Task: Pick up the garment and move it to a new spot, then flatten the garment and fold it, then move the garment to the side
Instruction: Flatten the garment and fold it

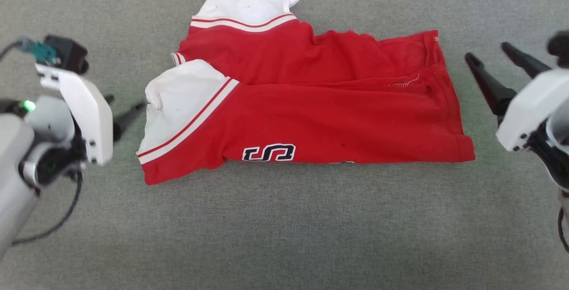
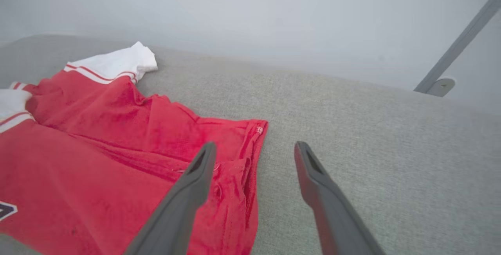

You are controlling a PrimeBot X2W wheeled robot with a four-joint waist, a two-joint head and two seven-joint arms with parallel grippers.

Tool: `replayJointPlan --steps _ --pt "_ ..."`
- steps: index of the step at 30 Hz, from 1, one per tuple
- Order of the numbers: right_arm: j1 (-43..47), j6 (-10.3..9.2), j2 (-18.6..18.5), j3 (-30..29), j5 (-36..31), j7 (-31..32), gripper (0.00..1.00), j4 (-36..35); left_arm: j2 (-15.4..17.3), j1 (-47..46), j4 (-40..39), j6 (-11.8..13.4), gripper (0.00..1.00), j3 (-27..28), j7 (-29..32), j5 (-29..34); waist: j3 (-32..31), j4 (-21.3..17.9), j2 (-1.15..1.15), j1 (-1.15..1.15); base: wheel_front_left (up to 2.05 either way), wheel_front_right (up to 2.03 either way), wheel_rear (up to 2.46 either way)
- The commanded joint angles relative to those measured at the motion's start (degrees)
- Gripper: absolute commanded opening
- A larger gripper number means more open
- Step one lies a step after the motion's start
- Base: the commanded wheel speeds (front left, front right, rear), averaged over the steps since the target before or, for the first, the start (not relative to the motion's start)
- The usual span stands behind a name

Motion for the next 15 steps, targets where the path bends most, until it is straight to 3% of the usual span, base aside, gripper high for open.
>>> replayJointPlan --steps 1,6,10,15 --pt "1.6 -0.13 0.7 -1.4 -1.5 -1.4 1.00 -1.9 1.1 2.3 -3.0 1.8 1.00 0.3 0.6 -1.4 -0.3 -0.1 0.00 0.00 0.00 0.00 0.00" --pt "7.8 -0.10 5.7 -7.8 -5.1 -3.8 1.00 -8.6 5.7 8.9 -15.6 8.8 1.00 0.5 2.3 -3.9 -0.6 -0.7 0.00 0.00 0.00 0.00 0.00" --pt "12.1 -0.09 9.3 -10.6 -6.5 -3.5 1.00 -13.2 8.5 13.0 -21.2 13.7 1.00 1.0 2.4 -5.6 -0.3 -1.7 0.00 0.00 0.00 0.00 0.00" --pt "16.6 -0.09 13.4 -12.2 -7.6 -2.6 1.00 -17.3 10.5 16.1 -23.9 17.2 1.00 1.6 2.6 -7.9 0.7 -3.0 0.00 0.00 0.00 0.00 0.00"
